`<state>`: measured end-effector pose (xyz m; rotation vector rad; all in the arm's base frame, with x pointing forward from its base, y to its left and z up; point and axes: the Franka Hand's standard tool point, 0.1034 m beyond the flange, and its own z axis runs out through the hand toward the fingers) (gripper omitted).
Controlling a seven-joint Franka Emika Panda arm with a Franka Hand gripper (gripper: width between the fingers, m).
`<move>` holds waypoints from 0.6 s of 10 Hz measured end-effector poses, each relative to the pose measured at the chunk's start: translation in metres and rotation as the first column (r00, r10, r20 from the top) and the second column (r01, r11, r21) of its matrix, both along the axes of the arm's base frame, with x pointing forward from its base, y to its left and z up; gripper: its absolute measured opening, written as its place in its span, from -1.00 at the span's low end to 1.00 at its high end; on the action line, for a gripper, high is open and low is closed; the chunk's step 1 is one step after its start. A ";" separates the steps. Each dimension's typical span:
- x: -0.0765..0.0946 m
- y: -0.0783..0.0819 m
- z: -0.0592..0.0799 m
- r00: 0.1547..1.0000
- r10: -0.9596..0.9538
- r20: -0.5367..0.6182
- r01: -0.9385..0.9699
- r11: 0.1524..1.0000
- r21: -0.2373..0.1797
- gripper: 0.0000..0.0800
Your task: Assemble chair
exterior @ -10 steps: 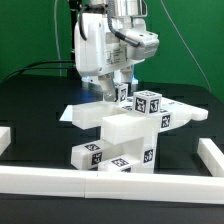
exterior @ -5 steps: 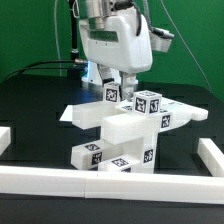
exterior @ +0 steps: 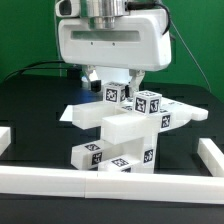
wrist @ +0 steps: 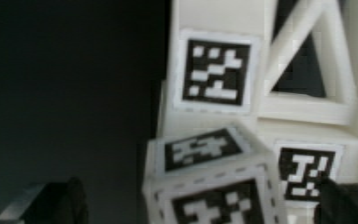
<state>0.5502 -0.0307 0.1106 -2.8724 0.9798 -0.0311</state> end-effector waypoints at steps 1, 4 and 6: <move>-0.001 0.000 -0.001 1.000 -0.005 -0.003 0.005 1.000 0.000 0.62; -0.001 0.000 -0.001 0.998 -0.063 -0.007 0.063 0.998 0.003 -0.02; -0.001 0.001 -0.001 0.970 -0.242 -0.025 0.243 0.970 0.012 -0.29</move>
Offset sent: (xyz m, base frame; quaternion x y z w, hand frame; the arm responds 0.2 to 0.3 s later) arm 0.0000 0.0000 0.0000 0.0000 0.0000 0.0650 0.9979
